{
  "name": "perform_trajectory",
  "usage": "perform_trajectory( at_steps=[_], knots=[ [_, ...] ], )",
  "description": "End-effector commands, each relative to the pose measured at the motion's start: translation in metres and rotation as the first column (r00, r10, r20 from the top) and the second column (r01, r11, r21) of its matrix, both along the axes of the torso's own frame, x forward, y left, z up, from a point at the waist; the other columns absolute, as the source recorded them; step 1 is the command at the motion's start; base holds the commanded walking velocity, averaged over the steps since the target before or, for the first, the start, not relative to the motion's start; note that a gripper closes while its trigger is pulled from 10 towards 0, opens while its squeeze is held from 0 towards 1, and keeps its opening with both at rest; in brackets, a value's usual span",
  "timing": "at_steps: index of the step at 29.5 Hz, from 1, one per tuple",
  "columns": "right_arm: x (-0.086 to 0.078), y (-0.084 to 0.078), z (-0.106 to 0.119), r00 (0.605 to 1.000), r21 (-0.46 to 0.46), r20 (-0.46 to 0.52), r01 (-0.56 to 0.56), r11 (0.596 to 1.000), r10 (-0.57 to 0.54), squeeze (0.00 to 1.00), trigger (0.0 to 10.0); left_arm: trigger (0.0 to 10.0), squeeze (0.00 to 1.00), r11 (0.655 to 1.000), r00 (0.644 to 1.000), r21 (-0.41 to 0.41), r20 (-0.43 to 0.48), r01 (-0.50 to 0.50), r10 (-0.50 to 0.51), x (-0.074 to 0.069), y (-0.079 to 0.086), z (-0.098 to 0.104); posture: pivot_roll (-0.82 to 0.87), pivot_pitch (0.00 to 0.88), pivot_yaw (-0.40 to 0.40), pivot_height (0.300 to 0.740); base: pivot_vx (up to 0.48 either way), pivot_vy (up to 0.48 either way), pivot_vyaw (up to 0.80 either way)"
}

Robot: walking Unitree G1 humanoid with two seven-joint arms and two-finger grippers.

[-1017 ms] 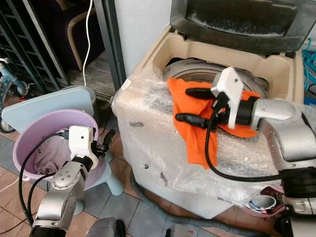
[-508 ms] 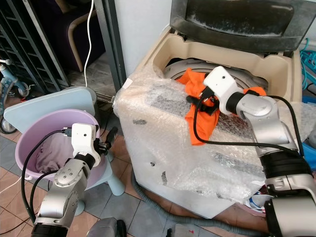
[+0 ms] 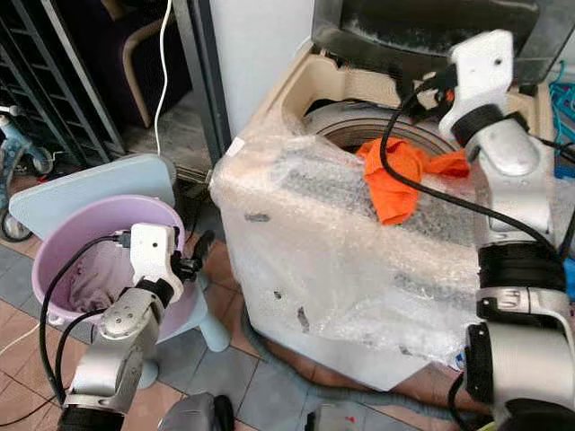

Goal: Clothes washing

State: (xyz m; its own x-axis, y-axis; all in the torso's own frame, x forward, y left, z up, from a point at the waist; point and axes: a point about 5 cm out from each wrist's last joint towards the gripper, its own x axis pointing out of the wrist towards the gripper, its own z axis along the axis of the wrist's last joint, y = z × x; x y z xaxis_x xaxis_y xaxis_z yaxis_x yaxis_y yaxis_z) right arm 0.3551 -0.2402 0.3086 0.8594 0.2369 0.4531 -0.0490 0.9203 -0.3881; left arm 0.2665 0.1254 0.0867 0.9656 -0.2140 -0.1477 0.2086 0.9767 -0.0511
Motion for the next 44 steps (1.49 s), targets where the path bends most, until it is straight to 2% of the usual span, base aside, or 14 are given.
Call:
perform_trajectory(
  at_steps=[1,3,7,9,11,14,16,18,23,31,33,38,42,44],
  knots=[
    [0.001,0.003,-0.007,1.000,0.007,0.000,0.018,1.000,-0.018,1.00,10.0,10.0,0.00,1.000,1.000,0.012,0.000,0.006,-0.006,0.002,-0.001,0.000,-0.09,0.074,0.040,0.740,0.000,0.000,0.00],
    [0.001,0.006,-0.010,1.000,0.010,0.002,0.026,1.000,-0.026,1.00,10.0,10.0,0.00,1.000,1.000,0.011,-0.001,0.005,-0.005,0.003,-0.002,0.000,-0.09,0.074,0.039,0.740,0.000,0.000,0.00],
    [-0.007,0.022,-0.023,0.993,0.020,-0.048,-0.104,0.994,0.105,1.00,10.0,10.0,0.00,1.000,1.000,0.013,-0.002,0.003,-0.003,0.003,-0.002,0.000,-0.08,0.073,0.037,0.740,0.000,0.000,0.00],
    [-0.021,0.041,-0.042,0.949,-0.069,-0.152,-0.290,0.955,0.277,1.00,10.0,10.0,0.00,1.000,1.000,0.015,-0.004,0.000,0.001,0.002,-0.001,-0.001,-0.08,0.072,0.034,0.740,0.000,0.000,0.00],
    [-0.038,0.046,-0.065,0.861,-0.101,-0.310,-0.451,0.887,0.402,1.00,10.0,10.0,0.00,1.000,1.000,0.019,-0.008,-0.008,0.008,0.001,0.002,-0.002,-0.08,0.072,0.032,0.740,0.000,0.000,0.00],
    [-0.051,0.033,-0.079,0.785,-0.053,-0.431,-0.514,0.856,0.445,1.00,10.0,10.0,0.00,1.000,1.000,0.018,-0.008,-0.012,0.012,0.001,0.003,-0.002,-0.08,0.071,0.034,0.740,0.000,0.000,0.00],
    [-0.053,0.028,-0.080,0.777,-0.044,-0.449,-0.512,0.858,0.441,1.00,10.0,10.0,0.00,1.000,1.000,0.017,-0.006,-0.011,0.011,0.001,0.002,-0.001,-0.09,0.071,0.036,0.740,0.000,0.000,0.00],
    [-0.053,0.024,-0.081,0.786,-0.063,-0.456,-0.497,0.865,0.418,1.00,10.0,10.0,0.00,1.000,1.000,0.016,-0.005,-0.009,0.009,0.002,0.001,-0.001,-0.09,0.070,0.039,0.740,0.000,0.000,0.00],
    [-0.057,0.005,-0.086,0.866,-0.059,-0.418,-0.329,0.943,0.276,1.00,10.0,10.0,0.00,1.000,1.000,0.018,-0.005,-0.002,0.002,0.003,0.001,-0.001,-0.09,0.070,0.040,0.740,0.000,0.000,0.00],
    [-0.066,-0.010,-0.105,0.861,-0.159,-0.485,-0.262,0.952,0.155,1.00,10.0,10.0,0.00,1.000,1.000,0.021,-0.007,-0.006,0.006,0.003,0.001,-0.001,-0.10,0.073,0.045,0.740,0.000,0.000,0.00],
    [-0.054,-0.031,-0.085,0.923,-0.253,-0.384,-0.093,0.963,-0.012,1.00,10.0,10.0,0.00,1.000,1.000,0.024,-0.008,-0.003,0.003,0.005,0.001,-0.002,-0.10,0.071,0.045,0.740,0.000,0.000,0.00],
    [-0.042,-0.042,-0.047,0.973,-0.195,-0.205,0.062,0.979,-0.103,1.00,10.0,10.0,0.00,1.000,1.000,0.022,-0.004,-0.003,0.003,0.007,-0.001,-0.001,-0.10,0.067,0.040,0.740,0.000,0.000,0.00],
    [-0.039,-0.039,-0.030,0.985,-0.110,-0.130,0.098,0.989,-0.112,1.00,10.0,10.0,0.00,1.000,1.000,0.017,-0.003,-0.004,0.004,0.006,-0.003,-0.001,-0.10,0.067,0.036,0.740,0.000,0.000,0.00],
    [-0.038,-0.027,-0.029,0.990,-0.057,-0.135,0.025,0.998,-0.032,1.00,10.0,10.0,0.00,1.000,1.000,0.008,-0.002,-0.010,0.010,0.005,-0.002,-0.001,-0.10,0.067,0.036,0.740,0.000,0.000,0.00]
  ],
)
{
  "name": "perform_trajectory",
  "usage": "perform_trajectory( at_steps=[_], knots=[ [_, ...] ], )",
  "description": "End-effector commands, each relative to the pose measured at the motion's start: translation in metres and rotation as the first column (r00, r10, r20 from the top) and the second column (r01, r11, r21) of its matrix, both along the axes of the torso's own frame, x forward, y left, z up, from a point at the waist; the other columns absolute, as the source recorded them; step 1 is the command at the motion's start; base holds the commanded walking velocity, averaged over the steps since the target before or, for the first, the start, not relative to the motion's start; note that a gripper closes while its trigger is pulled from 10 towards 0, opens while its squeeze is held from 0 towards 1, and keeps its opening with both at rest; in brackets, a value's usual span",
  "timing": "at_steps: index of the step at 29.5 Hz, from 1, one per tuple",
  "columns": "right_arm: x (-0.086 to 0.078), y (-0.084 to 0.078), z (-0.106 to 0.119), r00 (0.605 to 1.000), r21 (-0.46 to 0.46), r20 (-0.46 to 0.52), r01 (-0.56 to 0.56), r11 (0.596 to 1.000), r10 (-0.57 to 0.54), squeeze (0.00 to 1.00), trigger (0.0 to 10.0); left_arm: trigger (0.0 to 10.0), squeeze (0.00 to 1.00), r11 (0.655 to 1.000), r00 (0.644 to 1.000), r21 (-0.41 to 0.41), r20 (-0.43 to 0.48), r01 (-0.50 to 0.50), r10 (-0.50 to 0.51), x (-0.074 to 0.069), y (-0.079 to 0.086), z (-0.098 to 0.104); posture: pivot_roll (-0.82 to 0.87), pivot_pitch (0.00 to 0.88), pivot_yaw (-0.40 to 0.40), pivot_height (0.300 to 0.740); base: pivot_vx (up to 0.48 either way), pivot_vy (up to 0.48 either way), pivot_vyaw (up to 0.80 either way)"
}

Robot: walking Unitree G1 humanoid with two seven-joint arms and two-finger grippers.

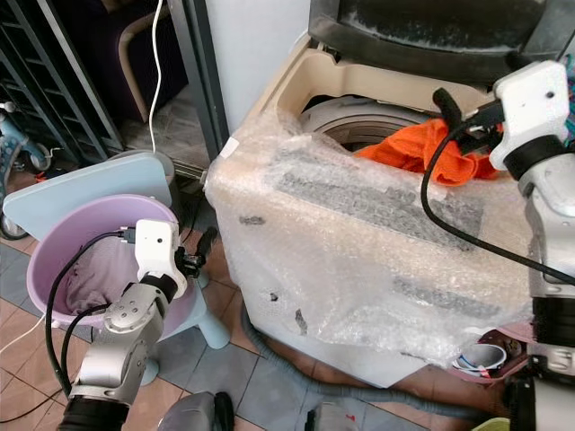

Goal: Clothes washing

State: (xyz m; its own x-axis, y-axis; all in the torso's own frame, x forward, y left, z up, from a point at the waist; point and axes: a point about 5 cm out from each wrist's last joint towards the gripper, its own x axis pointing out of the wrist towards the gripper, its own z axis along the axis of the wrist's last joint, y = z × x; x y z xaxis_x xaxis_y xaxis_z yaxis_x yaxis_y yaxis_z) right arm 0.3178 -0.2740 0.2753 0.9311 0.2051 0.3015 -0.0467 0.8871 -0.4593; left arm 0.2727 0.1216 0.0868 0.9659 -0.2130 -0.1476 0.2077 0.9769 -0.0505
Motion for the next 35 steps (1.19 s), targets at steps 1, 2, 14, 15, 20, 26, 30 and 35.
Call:
perform_trajectory(
  at_steps=[1,2,14,15,20,26,30,35],
  knots=[
    [0.000,0.017,0.003,0.994,0.072,-0.006,-0.112,0.991,0.113,1.00,10.0,10.0,0.00,1.000,1.000,0.007,-0.001,-0.019,0.019,-0.001,0.002,-0.001,-0.10,0.068,0.036,0.740,0.000,0.000,0.00],
    [0.001,0.024,0.001,0.987,0.098,-0.016,-0.160,0.982,0.163,1.00,10.0,10.0,0.00,1.000,1.000,0.007,0.000,-0.026,0.026,-0.001,0.002,-0.001,-0.10,0.067,0.037,0.740,0.000,0.000,0.00],
    [0.000,0.126,-0.029,0.929,0.089,-0.012,-0.367,0.926,0.370,1.00,10.0,10.0,0.00,1.000,1.000,-0.009,-0.014,-0.009,0.009,0.004,-0.005,-0.001,-0.10,0.052,0.050,0.740,0.000,0.000,0.00],
    [-0.003,0.129,-0.031,0.931,0.095,-0.009,-0.363,0.927,0.366,1.00,10.0,10.0,0.00,1.000,1.000,-0.010,-0.013,-0.011,0.011,0.004,-0.005,-0.001,-0.10,0.052,0.048,0.740,0.000,0.000,0.00],
    [-0.017,0.134,-0.057,0.962,0.178,-0.028,-0.264,0.948,0.273,1.00,10.0,10.0,0.00,0.999,0.999,-0.012,-0.008,-0.037,0.037,0.002,-0.002,-0.001,-0.08,0.046,0.028,0.740,0.000,0.000,0.00],
    [-0.036,0.128,-0.088,0.992,0.269,-0.095,-0.059,0.961,0.087,0.65,10.0,10.0,0.00,0.999,0.999,-0.009,-0.023,-0.041,0.041,-0.001,0.000,-0.004,-0.10,0.054,0.041,0.740,-0.041,0.000,0.00],
    [-0.042,0.128,-0.095,0.991,0.261,-0.124,-0.021,0.965,0.055,0.00,10.0,10.0,0.00,1.000,0.999,-0.010,-0.026,-0.018,0.018,0.000,-0.004,-0.004,-0.12,0.053,0.045,0.740,-0.280,0.000,0.00],
    [-0.036,0.107,-0.089,0.992,0.219,-0.123,0.064,0.974,-0.037,0.00,10.0,10.0,0.00,1.000,1.000,-0.018,-0.005,-0.013,0.013,0.006,-0.007,-0.001,-0.13,0.053,0.036,0.740,0.000,0.000,0.00]
  ],
)
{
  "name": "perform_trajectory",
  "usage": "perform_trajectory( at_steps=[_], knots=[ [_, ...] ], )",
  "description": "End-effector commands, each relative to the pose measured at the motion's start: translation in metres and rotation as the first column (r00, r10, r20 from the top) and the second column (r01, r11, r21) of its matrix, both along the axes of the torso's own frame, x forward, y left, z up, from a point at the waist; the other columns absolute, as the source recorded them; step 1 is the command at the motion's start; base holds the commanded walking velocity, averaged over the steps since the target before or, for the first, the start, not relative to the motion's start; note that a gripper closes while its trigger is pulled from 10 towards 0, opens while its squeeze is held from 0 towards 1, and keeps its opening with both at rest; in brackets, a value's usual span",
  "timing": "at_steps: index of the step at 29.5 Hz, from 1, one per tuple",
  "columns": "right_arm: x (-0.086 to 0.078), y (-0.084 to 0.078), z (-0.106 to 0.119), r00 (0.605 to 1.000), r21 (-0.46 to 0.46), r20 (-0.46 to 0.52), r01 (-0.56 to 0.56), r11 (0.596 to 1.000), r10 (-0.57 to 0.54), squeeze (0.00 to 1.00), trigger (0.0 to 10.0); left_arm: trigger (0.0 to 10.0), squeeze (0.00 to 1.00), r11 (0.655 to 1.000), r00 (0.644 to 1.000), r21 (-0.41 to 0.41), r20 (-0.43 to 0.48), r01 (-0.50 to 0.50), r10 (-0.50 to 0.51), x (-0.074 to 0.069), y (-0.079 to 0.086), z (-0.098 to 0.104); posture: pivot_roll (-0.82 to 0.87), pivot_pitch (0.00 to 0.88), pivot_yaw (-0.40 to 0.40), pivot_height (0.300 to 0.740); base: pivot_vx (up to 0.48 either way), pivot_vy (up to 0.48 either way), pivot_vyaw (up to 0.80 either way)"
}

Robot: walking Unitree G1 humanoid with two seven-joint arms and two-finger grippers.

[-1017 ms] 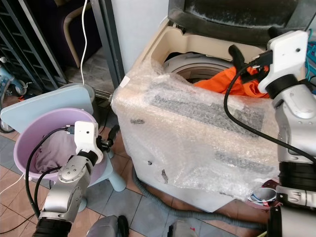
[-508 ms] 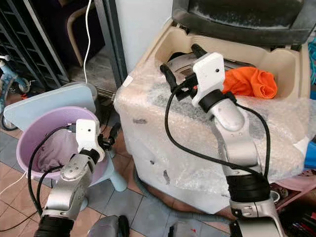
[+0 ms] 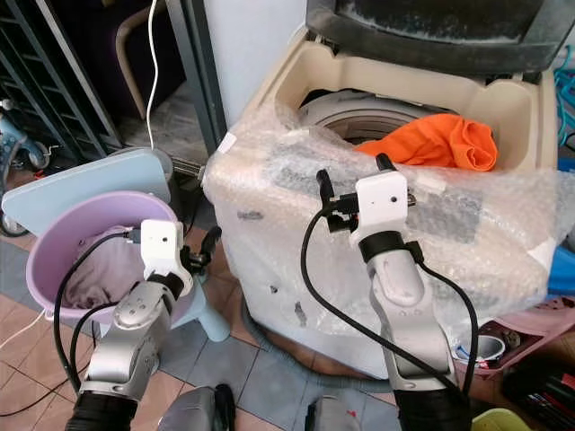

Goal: Clothes washing

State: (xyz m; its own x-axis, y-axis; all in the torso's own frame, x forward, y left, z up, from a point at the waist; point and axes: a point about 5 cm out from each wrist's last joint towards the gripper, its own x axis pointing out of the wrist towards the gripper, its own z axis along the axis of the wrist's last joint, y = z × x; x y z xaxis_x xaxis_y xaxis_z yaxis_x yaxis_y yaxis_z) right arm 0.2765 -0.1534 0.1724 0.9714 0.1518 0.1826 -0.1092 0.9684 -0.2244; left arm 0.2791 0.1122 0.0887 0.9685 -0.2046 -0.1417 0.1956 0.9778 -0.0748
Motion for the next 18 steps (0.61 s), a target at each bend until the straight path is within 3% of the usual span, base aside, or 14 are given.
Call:
perform_trajectory(
  at_steps=[1,4,6,8,10,11,15,18],
  knots=[
    [0.007,-0.016,0.016,0.996,-0.026,0.052,0.070,0.997,-0.068,0.00,10.0,10.0,0.00,1.000,1.000,0.007,-0.007,-0.002,0.002,0.000,0.002,-0.003,-0.13,0.053,0.036,0.740,0.000,0.000,0.00],
    [0.015,-0.030,0.022,0.986,-0.062,0.070,0.152,0.986,-0.148,0.00,10.0,10.0,0.00,1.000,1.000,0.004,-0.008,-0.002,0.002,-0.002,0.002,-0.003,-0.12,0.054,0.032,0.740,0.000,0.000,0.00],
    [0.029,-0.053,0.034,0.961,-0.049,0.074,0.271,0.961,-0.267,0.00,10.0,10.0,0.00,1.000,1.000,0.003,-0.013,-0.007,0.007,-0.004,0.003,-0.004,-0.11,0.055,0.032,0.740,0.000,0.000,0.00],
    [0.040,-0.066,0.050,0.948,-0.023,0.108,0.303,0.953,-0.298,0.00,10.0,10.0,0.00,1.000,1.000,0.000,-0.017,-0.015,0.015,-0.004,0.004,-0.005,-0.11,0.055,0.030,0.740,0.000,0.000,0.00],
    [0.042,-0.068,0.054,0.946,-0.025,0.122,0.306,0.952,-0.301,0.00,10.0,10.0,0.00,1.000,1.000,0.000,-0.017,-0.017,0.017,-0.004,0.004,-0.005,-0.11,0.055,0.029,0.740,0.000,0.000,0.00],
    [0.047,-0.077,0.060,0.939,-0.055,0.132,0.328,0.943,-0.319,0.00,10.0,10.0,0.00,1.000,1.000,0.001,-0.016,-0.019,0.019,-0.004,0.005,-0.005,-0.10,0.053,0.024,0.740,0.000,0.000,0.00],
    [0.058,-0.091,0.055,0.935,-0.022,0.028,0.354,0.935,-0.353,0.00,10.0,10.0,0.00,1.000,0.999,0.007,-0.017,-0.028,0.028,-0.004,0.008,-0.005,-0.10,0.053,0.022,0.740,0.000,0.000,0.00],
    [0.064,-0.097,0.057,0.931,-0.028,0.012,0.364,0.931,-0.364,0.00,10.0,10.0,0.00,1.000,0.999,0.010,-0.017,-0.028,0.028,-0.005,0.008,-0.005,-0.09,0.056,0.023,0.740,0.000,0.000,0.00]
  ],
)
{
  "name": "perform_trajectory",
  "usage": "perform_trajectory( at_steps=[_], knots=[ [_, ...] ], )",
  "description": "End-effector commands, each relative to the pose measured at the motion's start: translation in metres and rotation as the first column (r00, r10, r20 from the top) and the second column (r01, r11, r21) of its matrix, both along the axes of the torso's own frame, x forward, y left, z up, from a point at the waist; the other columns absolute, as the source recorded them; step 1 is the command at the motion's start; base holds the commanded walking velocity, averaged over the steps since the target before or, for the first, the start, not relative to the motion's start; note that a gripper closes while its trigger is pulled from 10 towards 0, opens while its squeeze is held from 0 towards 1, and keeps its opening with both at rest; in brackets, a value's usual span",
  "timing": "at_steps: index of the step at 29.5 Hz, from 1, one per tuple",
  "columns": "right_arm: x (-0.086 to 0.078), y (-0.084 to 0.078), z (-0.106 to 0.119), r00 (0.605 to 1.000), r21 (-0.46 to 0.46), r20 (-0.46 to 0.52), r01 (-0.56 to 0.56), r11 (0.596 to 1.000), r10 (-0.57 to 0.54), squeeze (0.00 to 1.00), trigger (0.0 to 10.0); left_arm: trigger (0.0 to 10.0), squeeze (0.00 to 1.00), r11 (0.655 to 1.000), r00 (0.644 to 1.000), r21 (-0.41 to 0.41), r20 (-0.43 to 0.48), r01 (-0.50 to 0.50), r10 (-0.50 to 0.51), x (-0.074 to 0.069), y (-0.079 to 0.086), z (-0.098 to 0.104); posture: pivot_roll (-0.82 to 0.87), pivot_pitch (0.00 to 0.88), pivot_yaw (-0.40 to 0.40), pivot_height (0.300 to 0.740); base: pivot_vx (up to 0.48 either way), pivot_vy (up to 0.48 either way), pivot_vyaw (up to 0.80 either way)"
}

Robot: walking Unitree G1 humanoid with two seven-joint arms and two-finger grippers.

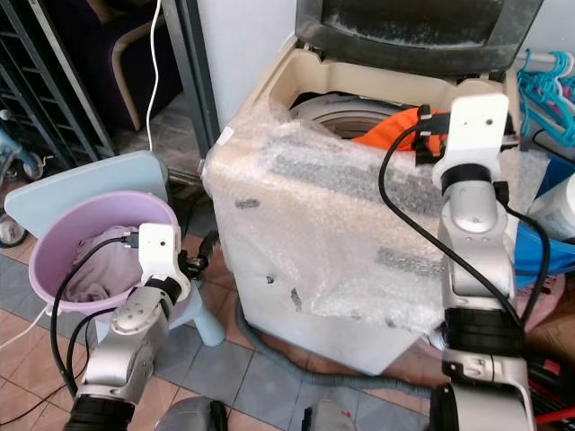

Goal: Clothes washing

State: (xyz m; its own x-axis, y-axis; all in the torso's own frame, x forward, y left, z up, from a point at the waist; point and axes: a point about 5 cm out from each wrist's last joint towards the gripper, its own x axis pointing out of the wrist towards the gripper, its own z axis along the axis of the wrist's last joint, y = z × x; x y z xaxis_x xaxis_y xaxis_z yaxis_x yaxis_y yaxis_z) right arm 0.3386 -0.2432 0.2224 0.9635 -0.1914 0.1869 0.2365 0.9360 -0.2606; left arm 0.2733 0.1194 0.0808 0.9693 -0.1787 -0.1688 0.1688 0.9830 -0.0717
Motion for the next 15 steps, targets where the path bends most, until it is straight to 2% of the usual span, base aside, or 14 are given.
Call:
perform_trajectory(
  at_steps=[1,4,8,9,11,13,15],
  knots=[
    [0.005,-0.009,0.007,1.000,0.032,-0.008,0.015,0.999,-0.015,0.00,10.0,10.0,0.00,1.000,1.000,0.005,0.007,-0.002,0.002,0.000,0.001,0.003,-0.09,0.057,0.023,0.740,0.000,0.000,0.00],
    [0.012,-0.013,0.006,0.999,0.084,-0.045,0.014,0.996,-0.010,0.00,10.0,10.0,0.00,1.000,1.000,0.011,0.004,-0.001,0.001,-0.002,0.001,0.002,-0.08,0.060,0.022,0.740,0.000,0.000,0.00],
    [0.035,-0.011,0.005,0.990,0.132,-0.137,-0.025,0.991,0.043,0.00,10.0,10.0,0.00,1.000,1.000,0.022,0.004,0.003,-0.003,-0.006,0.003,0.004,-0.03,0.073,0.013,0.740,0.000,0.000,0.00],
    [0.046,-0.004,0.007,0.983,0.171,-0.160,-0.058,0.984,0.086,0.00,10.0,10.0,0.00,0.999,1.000,0.038,0.004,-0.008,0.007,-0.007,0.008,0.005,-0.01,0.077,0.009,0.740,0.000,0.000,0.00],
    [0.055,0.004,0.008,0.974,0.176,-0.196,-0.084,0.981,0.118,0.00,10.0,10.0,0.00,0.999,1.000,0.049,0.001,-0.025,0.025,-0.008,0.014,0.005,0.00,0.079,0.006,0.740,0.000,0.000,0.00],
    [0.065,0.021,0.006,0.954,0.241,-0.236,-0.128,0.962,0.186,0.00,10.0,10.0,0.00,0.997,0.999,0.062,-0.006,-0.044,0.045,-0.012,0.021,0.004,0.03,0.084,0.000,0.740,0.000,0.000,0.00],
    [0.072,0.046,0.004,0.916,0.321,-0.263,-0.213,0.923,0.303,0.00,10.0,10.0,0.00,0.996,0.998,0.065,-0.011,-0.054,0.054,-0.015,0.023,0.004,0.04,0.087,-0.002,0.740,0.000,0.000,0.00]
  ],
)
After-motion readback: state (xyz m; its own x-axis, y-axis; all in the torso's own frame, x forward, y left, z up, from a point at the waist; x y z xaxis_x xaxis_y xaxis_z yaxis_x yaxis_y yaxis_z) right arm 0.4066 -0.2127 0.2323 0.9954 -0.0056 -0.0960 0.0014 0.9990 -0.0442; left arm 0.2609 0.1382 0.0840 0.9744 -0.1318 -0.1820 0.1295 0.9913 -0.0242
